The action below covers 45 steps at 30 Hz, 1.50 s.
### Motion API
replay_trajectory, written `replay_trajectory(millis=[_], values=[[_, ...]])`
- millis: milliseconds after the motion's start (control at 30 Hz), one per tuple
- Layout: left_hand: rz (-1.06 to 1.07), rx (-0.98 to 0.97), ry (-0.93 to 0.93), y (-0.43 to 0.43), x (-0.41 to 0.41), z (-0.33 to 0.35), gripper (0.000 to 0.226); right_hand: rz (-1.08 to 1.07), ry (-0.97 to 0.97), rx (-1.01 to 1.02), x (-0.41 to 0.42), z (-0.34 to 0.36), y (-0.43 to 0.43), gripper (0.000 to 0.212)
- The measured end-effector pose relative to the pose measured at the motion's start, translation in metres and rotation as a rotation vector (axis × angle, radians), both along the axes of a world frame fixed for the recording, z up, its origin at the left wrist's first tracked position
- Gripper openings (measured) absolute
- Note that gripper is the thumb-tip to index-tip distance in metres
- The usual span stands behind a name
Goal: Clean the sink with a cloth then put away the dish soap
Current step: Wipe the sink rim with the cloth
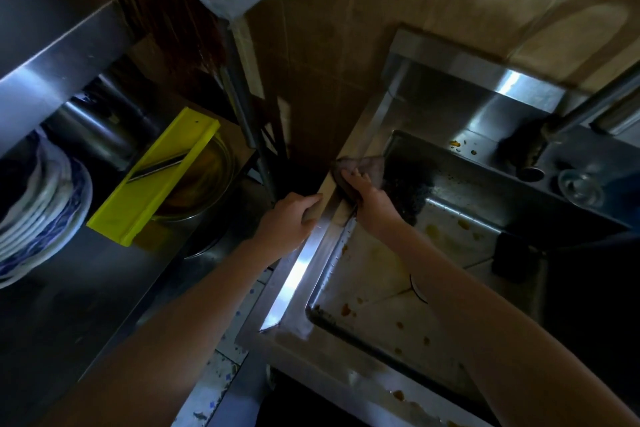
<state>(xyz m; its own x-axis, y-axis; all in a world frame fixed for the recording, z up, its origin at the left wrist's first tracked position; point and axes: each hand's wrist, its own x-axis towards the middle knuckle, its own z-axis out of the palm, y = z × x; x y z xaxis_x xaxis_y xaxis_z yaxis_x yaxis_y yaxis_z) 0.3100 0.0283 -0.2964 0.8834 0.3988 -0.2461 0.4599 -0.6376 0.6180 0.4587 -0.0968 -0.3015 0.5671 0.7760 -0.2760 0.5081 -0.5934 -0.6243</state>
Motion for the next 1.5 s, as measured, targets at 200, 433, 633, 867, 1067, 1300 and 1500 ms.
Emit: replay_trajectory(millis=[200, 433, 633, 867, 1067, 1300, 1500], values=[[-0.003, 0.014, 0.017, 0.003, 0.013, 0.002, 0.049, 0.009, -0.028, -0.018, 0.018, -0.005, 0.008, 0.069], [-0.023, 0.025, -0.007, 0.005, 0.039, 0.004, 0.049, -0.034, -0.016, -0.033, 0.06, -0.007, 0.022, 0.066], [-0.048, 0.065, 0.046, 0.009, 0.061, -0.001, 0.054, -0.086, -0.061, -0.067, 0.088, -0.005, 0.033, 0.071], [-0.066, 0.118, 0.072, 0.011, 0.08, -0.002, 0.057, -0.109, -0.134, -0.072, 0.114, -0.007, 0.042, 0.076], [-0.123, 0.169, 0.077, 0.004, 0.083, 0.003, 0.057, -0.074, -0.217, -0.084, 0.114, -0.004, 0.043, 0.077], [-0.127, 0.123, 0.017, -0.001, 0.082, 0.007, 0.058, -0.068, -0.273, -0.202, 0.124, 0.006, 0.029, 0.078], [-0.145, 0.106, 0.001, -0.002, 0.092, 0.008, 0.058, -0.112, -0.327, -0.279, 0.132, 0.007, 0.002, 0.09]])
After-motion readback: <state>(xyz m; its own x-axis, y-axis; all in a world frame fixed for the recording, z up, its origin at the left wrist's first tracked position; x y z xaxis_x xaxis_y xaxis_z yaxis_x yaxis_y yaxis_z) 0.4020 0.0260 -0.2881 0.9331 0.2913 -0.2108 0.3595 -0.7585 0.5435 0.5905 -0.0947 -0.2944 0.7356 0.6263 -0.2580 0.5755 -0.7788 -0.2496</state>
